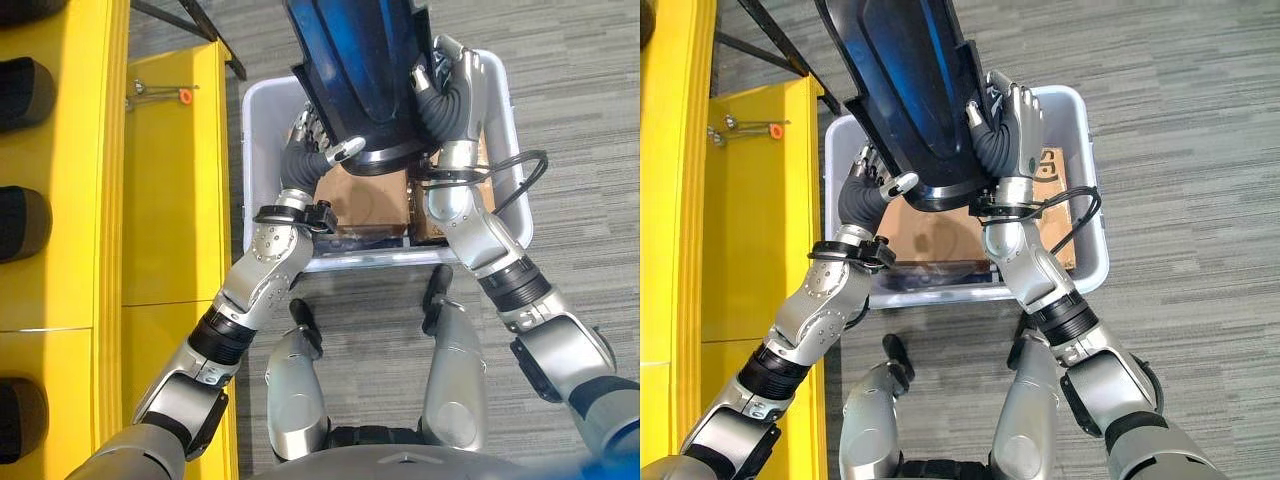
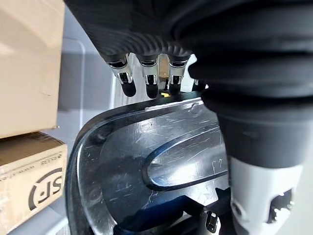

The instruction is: Move parts from the plastic box to the shelf.

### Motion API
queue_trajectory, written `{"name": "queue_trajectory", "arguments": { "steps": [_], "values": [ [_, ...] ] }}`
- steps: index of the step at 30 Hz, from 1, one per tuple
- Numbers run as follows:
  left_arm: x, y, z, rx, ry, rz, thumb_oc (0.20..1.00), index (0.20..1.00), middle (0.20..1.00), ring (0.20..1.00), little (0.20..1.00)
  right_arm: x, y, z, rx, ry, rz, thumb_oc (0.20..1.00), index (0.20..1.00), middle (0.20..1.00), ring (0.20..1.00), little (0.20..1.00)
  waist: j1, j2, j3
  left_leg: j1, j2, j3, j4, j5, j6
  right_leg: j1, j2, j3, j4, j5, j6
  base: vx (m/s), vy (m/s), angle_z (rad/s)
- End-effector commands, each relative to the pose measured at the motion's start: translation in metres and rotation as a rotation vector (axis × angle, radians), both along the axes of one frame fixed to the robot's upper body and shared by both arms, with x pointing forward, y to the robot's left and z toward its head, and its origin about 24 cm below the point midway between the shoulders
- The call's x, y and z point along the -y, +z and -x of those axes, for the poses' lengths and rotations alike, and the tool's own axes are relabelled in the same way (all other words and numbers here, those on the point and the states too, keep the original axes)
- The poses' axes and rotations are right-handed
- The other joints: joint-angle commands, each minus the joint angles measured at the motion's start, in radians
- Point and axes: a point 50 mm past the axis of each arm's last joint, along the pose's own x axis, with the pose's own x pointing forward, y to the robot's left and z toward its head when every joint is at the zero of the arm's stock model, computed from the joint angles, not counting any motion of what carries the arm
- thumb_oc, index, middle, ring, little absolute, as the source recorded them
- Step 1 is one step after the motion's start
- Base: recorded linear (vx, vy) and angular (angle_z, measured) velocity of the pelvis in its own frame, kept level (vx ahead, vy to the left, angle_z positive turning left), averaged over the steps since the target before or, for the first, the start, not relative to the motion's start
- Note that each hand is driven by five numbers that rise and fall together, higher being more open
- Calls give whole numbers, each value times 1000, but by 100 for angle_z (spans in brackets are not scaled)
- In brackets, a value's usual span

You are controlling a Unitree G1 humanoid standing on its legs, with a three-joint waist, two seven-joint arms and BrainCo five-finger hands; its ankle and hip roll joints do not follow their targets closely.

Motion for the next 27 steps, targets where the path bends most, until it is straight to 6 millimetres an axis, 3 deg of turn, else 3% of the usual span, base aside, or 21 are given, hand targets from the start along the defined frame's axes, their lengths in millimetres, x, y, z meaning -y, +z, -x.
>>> {"name": "queue_trajectory", "arguments": {
  "steps": [1,2,3,4,5,7,8,12,15,22,27],
  "values": [
    [6,36,27,206,-87,95,1000,1000,1000,1000,1000,-21,32,22,149,137,-98,200,200,200,200,200,-10,7,-35,0,-22,13,-43,2,52,93,-34,4,96,-190,88,0,0,0],
    [3,37,29,215,-82,116,614,614,614,614,614,-21,17,21,93,151,-111,200,200,200,200,200,-18,3,-51,20,-21,19,-58,4,53,107,-32,6,83,-188,88,12,37,-4],
    [1,36,30,225,-74,135,517,517,517,517,517,-20,3,19,34,162,-124,200,200,200,200,200,-22,-1,-65,36,-21,23,-69,5,53,122,-31,6,69,-185,88,28,38,-5],
    [-1,36,30,227,-62,152,765,765,765,765,765,-21,-7,18,-14,179,-127,200,200,200,200,200,-25,-3,-75,49,-18,25,-74,5,52,136,-29,6,58,-183,87,39,31,-7],
    [-2,36,30,236,-56,161,856,856,856,856,856,-21,-16,17,-56,195,-145,200,200,200,200,200,-28,-4,-82,57,-17,27,-78,5,52,144,-27,7,51,-182,86,47,23,-5],
    [-3,36,31,248,-48,172,269,269,269,269,269,-20,-28,17,-112,209,-168,200,200,200,200,200,-32,-7,-92,68,-15,30,-82,6,52,155,-24,7,44,-181,84,39,18,-4],
    [-5,37,32,254,-43,197,200,200,200,200,200,-20,-40,16,-162,218,-170,200,200,200,200,200,-35,-8,-102,79,-16,30,-88,6,52,168,-18,9,34,-181,82,33,19,-3],
    [-6,39,32,265,-30,218,200,200,200,200,200,-21,-69,17,-309,260,-218,200,200,200,200,200,-46,-15,-123,101,-14,37,-103,12,51,189,-7,10,17,-179,79,11,26,-8],
    [-5,38,30,254,-4,220,200,200,200,200,200,-27,-78,21,-332,289,-176,200,200,200,200,200,-50,-18,-138,118,-14,40,-122,21,50,204,1,7,0,-174,77,-30,37,-1],
    [3,27,27,184,-21,209,200,200,200,200,200,-39,-50,29,-115,290,24,200,200,200,200,200,-29,-23,-178,153,-19,24,-160,37,48,260,15,-17,-45,-163,73,-28,8,2],
    [4,20,28,159,-34,197,200,200,200,200,200,-39,-45,27,-148,283,24,200,200,200,200,200,-11,-29,-210,178,-25,12,-180,42,49,305,25,-34,-75,-162,67,15,46,3]
  ]
}}
